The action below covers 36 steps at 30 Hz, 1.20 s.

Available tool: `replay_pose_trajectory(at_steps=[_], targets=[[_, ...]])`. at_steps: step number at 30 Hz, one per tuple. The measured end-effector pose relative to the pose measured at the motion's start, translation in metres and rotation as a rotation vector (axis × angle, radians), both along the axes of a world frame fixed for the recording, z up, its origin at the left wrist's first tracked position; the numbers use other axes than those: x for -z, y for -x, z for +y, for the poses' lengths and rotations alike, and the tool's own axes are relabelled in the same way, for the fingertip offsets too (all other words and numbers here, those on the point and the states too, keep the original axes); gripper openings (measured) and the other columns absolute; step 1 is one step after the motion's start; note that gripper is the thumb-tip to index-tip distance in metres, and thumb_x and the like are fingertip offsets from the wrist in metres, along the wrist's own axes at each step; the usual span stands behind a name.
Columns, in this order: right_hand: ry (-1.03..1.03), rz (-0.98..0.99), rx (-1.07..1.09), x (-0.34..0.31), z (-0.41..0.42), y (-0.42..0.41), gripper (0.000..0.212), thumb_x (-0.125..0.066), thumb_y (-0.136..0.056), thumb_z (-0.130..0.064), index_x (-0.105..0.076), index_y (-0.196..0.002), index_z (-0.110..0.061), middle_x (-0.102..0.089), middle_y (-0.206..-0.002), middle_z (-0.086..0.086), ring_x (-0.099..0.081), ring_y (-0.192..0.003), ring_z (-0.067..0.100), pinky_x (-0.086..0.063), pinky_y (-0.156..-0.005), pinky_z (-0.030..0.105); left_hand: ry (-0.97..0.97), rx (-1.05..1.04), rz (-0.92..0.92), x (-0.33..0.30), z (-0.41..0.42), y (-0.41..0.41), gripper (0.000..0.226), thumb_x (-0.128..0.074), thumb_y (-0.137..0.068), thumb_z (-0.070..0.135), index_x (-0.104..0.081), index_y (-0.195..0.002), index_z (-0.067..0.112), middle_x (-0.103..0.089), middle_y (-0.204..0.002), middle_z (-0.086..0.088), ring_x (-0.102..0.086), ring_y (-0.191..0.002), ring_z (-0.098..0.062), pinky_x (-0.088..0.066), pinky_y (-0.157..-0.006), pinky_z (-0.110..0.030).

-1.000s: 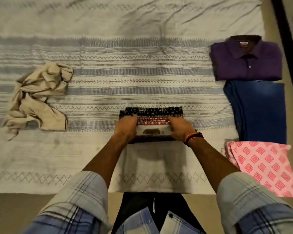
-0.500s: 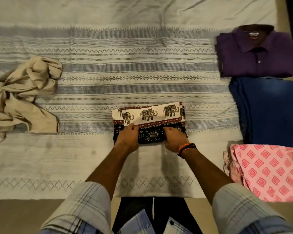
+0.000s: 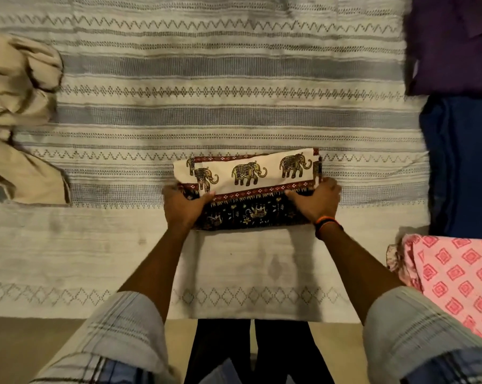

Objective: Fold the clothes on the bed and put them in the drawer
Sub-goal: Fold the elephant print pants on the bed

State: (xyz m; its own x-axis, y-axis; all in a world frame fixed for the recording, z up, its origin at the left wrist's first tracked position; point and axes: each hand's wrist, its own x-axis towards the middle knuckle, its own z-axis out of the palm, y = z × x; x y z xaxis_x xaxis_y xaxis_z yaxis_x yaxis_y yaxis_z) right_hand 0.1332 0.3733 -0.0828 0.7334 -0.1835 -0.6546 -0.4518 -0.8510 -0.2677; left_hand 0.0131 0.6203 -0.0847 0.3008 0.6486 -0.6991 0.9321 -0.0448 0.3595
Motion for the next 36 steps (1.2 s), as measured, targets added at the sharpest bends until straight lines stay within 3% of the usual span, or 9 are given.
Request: replay_pose_trajectory(at_steps=[3, 6, 8, 12, 15, 20, 27, 30, 36], targets=[[-0.138, 0.061, 0.119, 0.004, 0.0, -0.002, 0.091, -0.089, -0.065, -0.042, -0.038, -0.13, -0.005, -0.058, -0.131, 0.013, -0.055, -0.121, 0.033, -0.046, -0.103, 0.043, 0.097, -0.049, -0.029, 0.004, -0.001, -0.001, 0.086, -0.09, -0.061, 0.045, -0.05, -0.128, 0.009, -0.063, -0.127, -0.008, -0.059, -0.118, -0.028, -0.048, -0.102, -0.045], [-0.185, 0.084, 0.103, 0.006, 0.001, -0.001, 0.087, -0.09, -0.062, -0.044, -0.046, -0.129, -0.011, -0.062, -0.127, 0.008, -0.057, -0.118, 0.029, -0.048, -0.103, 0.045, 0.177, -0.024, -0.037, 0.008, -0.003, -0.003, 0.071, -0.092, -0.058, 0.044, -0.064, -0.117, 0.016, -0.071, -0.113, -0.004, -0.066, -0.105, -0.024, -0.053, -0.095, -0.044], [-0.229, 0.099, 0.088, 0.008, 0.003, 0.0, 0.08, -0.088, -0.065, -0.045, -0.051, -0.13, -0.016, -0.064, -0.126, 0.005, -0.058, -0.117, 0.028, -0.048, -0.102, 0.048, 0.224, -0.04, -0.039, 0.01, -0.005, -0.006, 0.069, -0.092, -0.058, 0.044, -0.064, -0.115, 0.017, -0.071, -0.11, -0.002, -0.066, -0.101, -0.024, -0.055, -0.092, -0.045], [-0.299, 0.13, 0.043, 0.004, 0.007, 0.009, 0.046, -0.079, -0.082, -0.026, -0.062, -0.123, -0.013, -0.068, -0.12, 0.005, -0.061, -0.115, 0.027, -0.049, -0.101, 0.043, 0.228, -0.045, -0.049, 0.008, -0.009, -0.004, 0.054, -0.087, -0.066, 0.038, -0.065, -0.112, 0.019, -0.071, -0.107, -0.002, -0.067, -0.098, -0.025, -0.055, -0.091, -0.048], [-0.317, 0.096, 0.042, -0.013, 0.009, 0.018, 0.04, -0.077, -0.084, -0.023, -0.062, -0.12, -0.014, -0.068, -0.12, 0.004, -0.061, -0.115, 0.027, -0.049, -0.101, 0.045, 0.215, -0.011, -0.066, -0.005, -0.013, -0.001, 0.039, -0.085, -0.071, 0.033, -0.067, -0.103, 0.02, -0.072, -0.104, -0.004, -0.068, -0.095, -0.026, -0.056, -0.09, -0.048], [-0.355, 0.041, 0.03, -0.066, -0.003, 0.04, 0.036, -0.074, -0.087, -0.015, -0.062, -0.12, -0.009, -0.066, -0.124, 0.008, -0.058, -0.117, 0.025, -0.046, -0.103, 0.04, 0.196, 0.064, -0.093, -0.048, -0.028, 0.011, 0.041, -0.084, -0.072, 0.033, -0.064, -0.103, 0.016, -0.071, -0.102, -0.003, -0.067, -0.094, -0.026, -0.055, -0.091, -0.046], [-0.319, -0.02, 0.011, -0.135, -0.046, 0.082, 0.035, -0.076, -0.085, -0.023, -0.065, -0.116, -0.011, -0.069, -0.117, 0.009, -0.063, -0.111, 0.027, -0.049, -0.099, 0.035, 0.216, 0.127, -0.129, -0.116, -0.067, 0.044, 0.058, -0.083, -0.071, 0.039, -0.059, -0.117, 0.013, -0.069, -0.112, -0.006, -0.066, -0.097, -0.026, -0.055, -0.092, -0.044], [-0.308, -0.046, 0.009, -0.151, -0.071, 0.095, 0.035, -0.077, -0.084, -0.025, -0.067, -0.115, -0.011, -0.07, -0.115, 0.01, -0.065, -0.108, 0.027, -0.049, -0.093, 0.03, 0.213, 0.156, -0.155, -0.136, -0.091, 0.053, 0.047, -0.083, -0.074, 0.034, -0.055, -0.107, 0.016, -0.066, -0.108, -0.005, -0.065, -0.099, -0.028, -0.054, -0.093, -0.044], [-0.317, -0.075, 0.078, -0.164, -0.14, 0.112, 0.029, -0.077, -0.084, -0.026, -0.065, -0.106, -0.012, -0.068, -0.101, 0.004, -0.063, -0.094, 0.022, -0.048, -0.082, 0.027, 0.213, 0.27, -0.186, -0.158, -0.152, 0.054, 0.044, -0.08, -0.078, 0.031, -0.053, -0.108, 0.015, -0.064, -0.105, -0.005, -0.063, -0.097, -0.026, -0.053, -0.093, -0.042]])
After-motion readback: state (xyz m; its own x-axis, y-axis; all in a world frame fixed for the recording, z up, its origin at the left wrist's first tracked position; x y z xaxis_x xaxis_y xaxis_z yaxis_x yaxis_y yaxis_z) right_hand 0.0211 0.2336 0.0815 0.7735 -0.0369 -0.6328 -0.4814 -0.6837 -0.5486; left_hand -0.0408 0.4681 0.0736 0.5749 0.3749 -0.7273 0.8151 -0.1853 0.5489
